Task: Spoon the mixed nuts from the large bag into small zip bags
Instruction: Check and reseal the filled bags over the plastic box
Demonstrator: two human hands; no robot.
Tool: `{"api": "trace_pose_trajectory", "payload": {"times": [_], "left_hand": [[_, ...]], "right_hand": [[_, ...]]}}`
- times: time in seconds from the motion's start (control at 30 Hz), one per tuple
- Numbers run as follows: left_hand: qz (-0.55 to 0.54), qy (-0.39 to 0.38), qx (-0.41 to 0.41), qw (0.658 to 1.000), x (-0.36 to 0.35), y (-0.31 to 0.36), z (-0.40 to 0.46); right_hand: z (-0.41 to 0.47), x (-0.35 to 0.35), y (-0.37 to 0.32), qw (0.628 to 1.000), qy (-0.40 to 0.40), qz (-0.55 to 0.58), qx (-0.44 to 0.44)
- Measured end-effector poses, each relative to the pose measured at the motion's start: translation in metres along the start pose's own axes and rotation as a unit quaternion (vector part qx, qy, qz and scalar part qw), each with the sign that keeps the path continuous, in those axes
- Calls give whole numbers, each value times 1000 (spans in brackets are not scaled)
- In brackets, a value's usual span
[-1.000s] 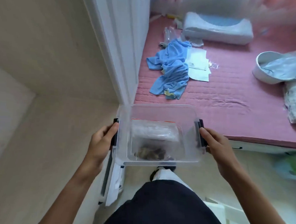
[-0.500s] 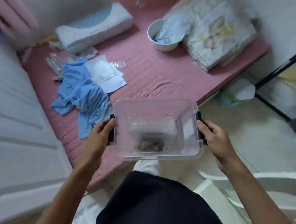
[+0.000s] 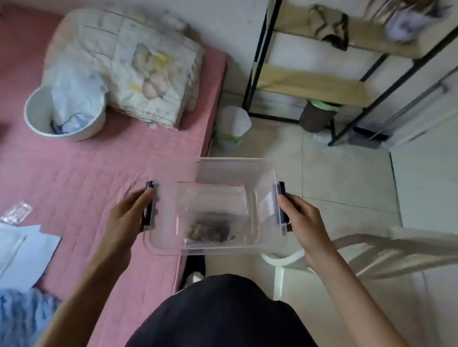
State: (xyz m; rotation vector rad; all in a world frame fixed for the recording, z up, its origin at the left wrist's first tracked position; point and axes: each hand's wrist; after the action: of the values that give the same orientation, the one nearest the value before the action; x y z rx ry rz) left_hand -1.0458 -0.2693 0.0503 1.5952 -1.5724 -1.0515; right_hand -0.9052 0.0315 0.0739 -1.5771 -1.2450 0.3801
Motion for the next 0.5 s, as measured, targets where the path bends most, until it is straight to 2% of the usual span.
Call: {"api": "trace_pose_trajectory", "payload": {"times": [0.2,0.5], "left_hand": [[37,-116,-2,993,-60,39,83],[92,-210,15,973,-189,66,176]], "right_hand": [[41,17,-13,992,102,37,-62],[117,72,-16,972,191,78,-112]]}}
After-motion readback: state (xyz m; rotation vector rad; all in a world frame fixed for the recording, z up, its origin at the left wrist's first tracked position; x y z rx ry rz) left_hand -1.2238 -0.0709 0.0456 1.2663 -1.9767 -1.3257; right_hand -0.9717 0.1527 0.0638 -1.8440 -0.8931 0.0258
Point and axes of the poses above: each hand's wrist, its own z-axis towards the middle knuckle, its own x-axis out of the back of the hand, y = z × x, and after that the axes turned 10 degrees about -z, right-handed
